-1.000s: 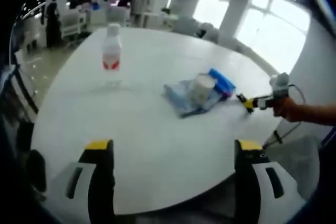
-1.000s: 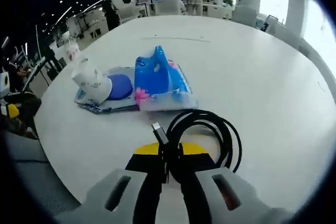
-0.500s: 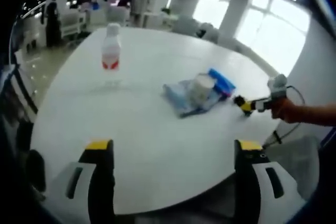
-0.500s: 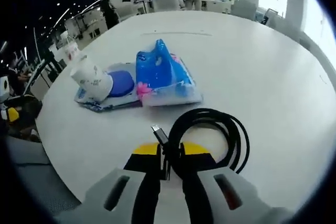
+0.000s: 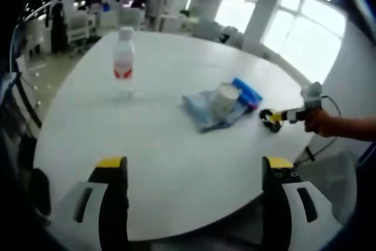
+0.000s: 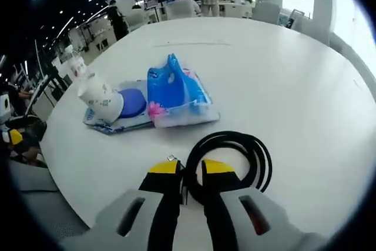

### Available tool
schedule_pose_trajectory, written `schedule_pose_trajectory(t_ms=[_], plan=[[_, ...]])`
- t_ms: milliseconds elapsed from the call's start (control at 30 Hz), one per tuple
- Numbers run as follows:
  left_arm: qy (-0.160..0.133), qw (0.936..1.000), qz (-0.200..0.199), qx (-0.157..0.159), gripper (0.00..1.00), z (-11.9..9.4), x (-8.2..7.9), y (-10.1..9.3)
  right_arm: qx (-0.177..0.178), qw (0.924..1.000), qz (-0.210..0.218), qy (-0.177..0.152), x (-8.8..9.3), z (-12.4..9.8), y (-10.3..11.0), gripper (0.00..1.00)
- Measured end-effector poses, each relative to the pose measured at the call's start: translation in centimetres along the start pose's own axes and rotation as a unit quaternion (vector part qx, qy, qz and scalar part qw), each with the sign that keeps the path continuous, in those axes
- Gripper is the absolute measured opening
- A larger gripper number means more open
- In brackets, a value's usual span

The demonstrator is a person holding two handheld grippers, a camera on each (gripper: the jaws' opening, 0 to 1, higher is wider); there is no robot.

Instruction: Arrange the tabletop items into an orderly group along one side of the table until the central work area is clear of visible clutter.

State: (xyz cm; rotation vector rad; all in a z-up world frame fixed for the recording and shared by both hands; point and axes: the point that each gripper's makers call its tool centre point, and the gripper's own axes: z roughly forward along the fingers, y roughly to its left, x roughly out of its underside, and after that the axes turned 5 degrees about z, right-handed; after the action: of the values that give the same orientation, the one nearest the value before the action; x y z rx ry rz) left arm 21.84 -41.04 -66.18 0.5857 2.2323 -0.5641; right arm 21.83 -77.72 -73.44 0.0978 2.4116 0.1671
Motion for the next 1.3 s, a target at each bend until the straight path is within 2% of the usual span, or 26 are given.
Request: schedule_pose_trajectory(t_ms=[233, 633, 1033, 1300], plan=[[-0.002, 1.0, 0.002, 0.002, 0.92, 0.0, 0.0, -0.1, -0.006, 0.9998, 0.02, 0.0, 0.2, -0.5, 0.3, 0.14], [-0.004, 0.9999, 0.004, 0.009, 0.92, 0.0, -0.1, -0.4, -0.017, 0.9983, 0.055, -0.009, 0.3, -1.3, 0.7, 0.27], [-0.003, 0.9998, 0.01, 0.016, 0.92, 0.0, -0.1, -0.8, -0.026, 0.9974, 0.063, -0.024, -0.2, -1.9, 1.0, 0.36], [-0.006, 0.9998, 0.007, 0.017, 0.92, 0.0, -0.2, -0.8, -0.045, 0.993, 0.09, -0.061, -1.5, -3.0, 1.7, 0.42]])
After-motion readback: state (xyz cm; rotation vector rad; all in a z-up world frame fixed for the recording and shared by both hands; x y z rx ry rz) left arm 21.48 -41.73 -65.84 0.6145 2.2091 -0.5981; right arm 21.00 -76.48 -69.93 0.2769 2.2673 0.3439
